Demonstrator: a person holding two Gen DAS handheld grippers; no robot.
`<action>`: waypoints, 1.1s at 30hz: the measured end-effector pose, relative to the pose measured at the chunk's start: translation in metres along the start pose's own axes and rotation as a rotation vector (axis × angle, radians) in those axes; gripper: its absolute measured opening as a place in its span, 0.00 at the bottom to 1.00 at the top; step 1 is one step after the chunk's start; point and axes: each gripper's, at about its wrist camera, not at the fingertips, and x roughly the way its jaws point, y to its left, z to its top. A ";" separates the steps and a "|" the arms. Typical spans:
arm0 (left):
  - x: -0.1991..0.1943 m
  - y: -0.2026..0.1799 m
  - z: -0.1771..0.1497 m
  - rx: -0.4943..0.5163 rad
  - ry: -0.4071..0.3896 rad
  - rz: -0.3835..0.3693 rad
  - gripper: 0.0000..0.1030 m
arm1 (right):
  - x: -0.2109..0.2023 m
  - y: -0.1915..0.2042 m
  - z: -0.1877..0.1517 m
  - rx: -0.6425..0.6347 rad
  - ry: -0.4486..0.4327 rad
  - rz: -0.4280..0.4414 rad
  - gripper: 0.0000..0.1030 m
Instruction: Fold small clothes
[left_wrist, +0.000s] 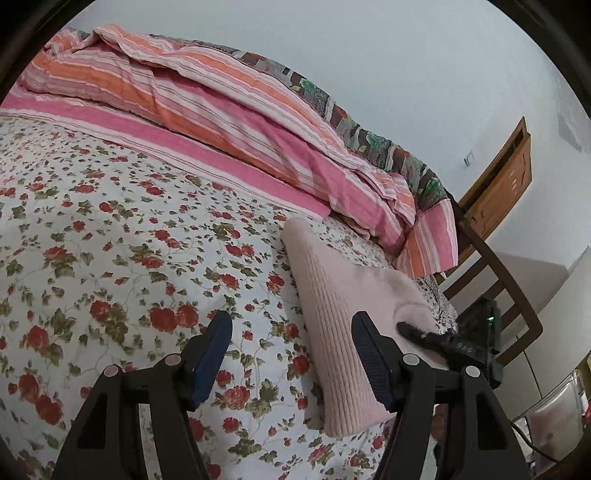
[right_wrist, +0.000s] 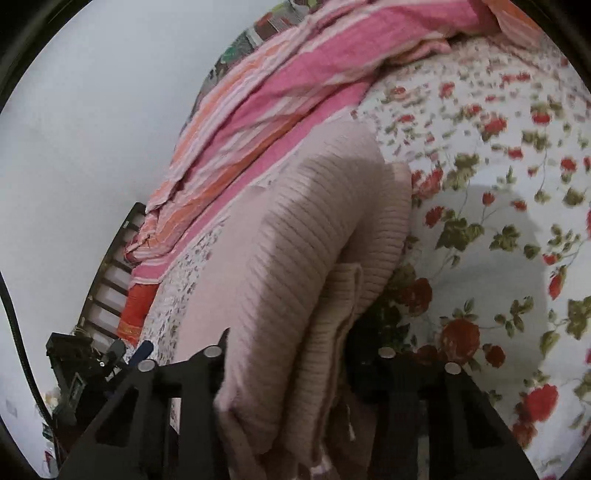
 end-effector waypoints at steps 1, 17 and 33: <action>-0.003 0.000 0.000 0.004 -0.005 0.003 0.63 | -0.006 0.007 0.001 -0.010 -0.014 0.001 0.37; -0.041 0.043 -0.007 -0.023 -0.041 0.052 0.63 | -0.006 0.151 0.036 -0.303 -0.132 -0.404 0.36; -0.020 0.067 0.022 -0.010 -0.027 0.150 0.63 | 0.119 0.124 0.071 -0.142 -0.040 -0.107 0.38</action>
